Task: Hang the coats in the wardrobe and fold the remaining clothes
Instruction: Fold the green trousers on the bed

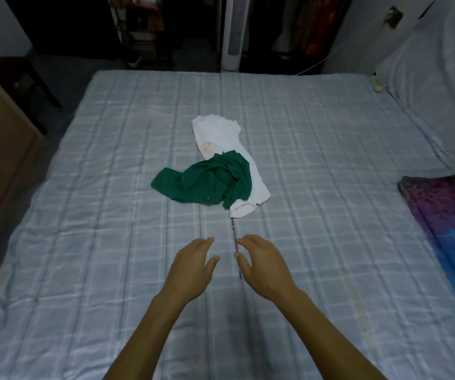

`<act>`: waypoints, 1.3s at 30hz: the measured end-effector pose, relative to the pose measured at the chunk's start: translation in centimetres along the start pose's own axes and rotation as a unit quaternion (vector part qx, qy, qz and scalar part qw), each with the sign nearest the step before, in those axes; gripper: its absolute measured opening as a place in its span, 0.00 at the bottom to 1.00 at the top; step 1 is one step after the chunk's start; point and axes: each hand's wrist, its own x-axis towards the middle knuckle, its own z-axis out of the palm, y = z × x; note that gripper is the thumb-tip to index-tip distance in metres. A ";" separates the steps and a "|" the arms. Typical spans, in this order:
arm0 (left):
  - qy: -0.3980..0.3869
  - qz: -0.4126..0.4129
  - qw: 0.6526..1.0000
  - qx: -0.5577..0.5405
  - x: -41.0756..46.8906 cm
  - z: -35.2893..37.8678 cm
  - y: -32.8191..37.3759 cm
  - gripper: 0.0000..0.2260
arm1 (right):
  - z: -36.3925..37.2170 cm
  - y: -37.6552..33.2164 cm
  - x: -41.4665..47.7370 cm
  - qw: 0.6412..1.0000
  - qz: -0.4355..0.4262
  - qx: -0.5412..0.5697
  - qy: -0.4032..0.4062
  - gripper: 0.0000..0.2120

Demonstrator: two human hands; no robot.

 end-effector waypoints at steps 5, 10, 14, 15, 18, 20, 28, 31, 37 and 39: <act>-0.028 -0.021 0.999 0.034 7.8 1.5 -2.6 0.22 | 2.7 2.4 7.6 0.999 0.001 0.016 -0.038 0.25; -0.052 -0.039 0.996 0.063 16.6 3.7 -6.3 0.22 | 6.4 4.9 14.9 0.997 0.023 0.030 -0.061 0.19; -0.077 -0.064 0.990 0.098 23.8 7.0 -10.4 0.22 | 9.7 7.1 19.5 0.997 0.038 0.036 -0.064 0.18; -0.077 -0.070 0.989 0.104 25.4 8.1 -11.4 0.22 | 10.6 7.8 20.2 0.996 0.044 0.039 -0.064 0.18; -0.050 -0.077 0.991 0.096 29.5 11.3 -13.9 0.24 | 12.8 9.1 21.2 0.995 0.052 0.034 -0.080 0.18; -0.032 -0.091 0.991 0.095 31.7 13.3 -14.9 0.27 | 13.8 9.9 21.6 0.992 0.056 0.040 -0.108 0.18; 0.016 -0.114 0.976 0.187 37.4 16.2 -18.3 0.18 | 15.0 11.9 22.4 0.985 0.082 0.051 -0.139 0.23; 0.002 -0.083 0.981 0.178 37.9 13.7 -17.9 0.09 | 14.0 12.1 22.0 0.985 0.081 0.054 -0.140 0.27; -0.038 0.005 0.999 0.021 33.9 7.8 -14.9 0.06 | 10.5 9.9 21.7 0.993 0.079 0.060 -0.067 0.21; -0.046 0.021 0.999 -0.012 32.1 5.7 -12.7 0.06 | 8.9 8.5 21.4 0.994 0.072 0.069 -0.047 0.20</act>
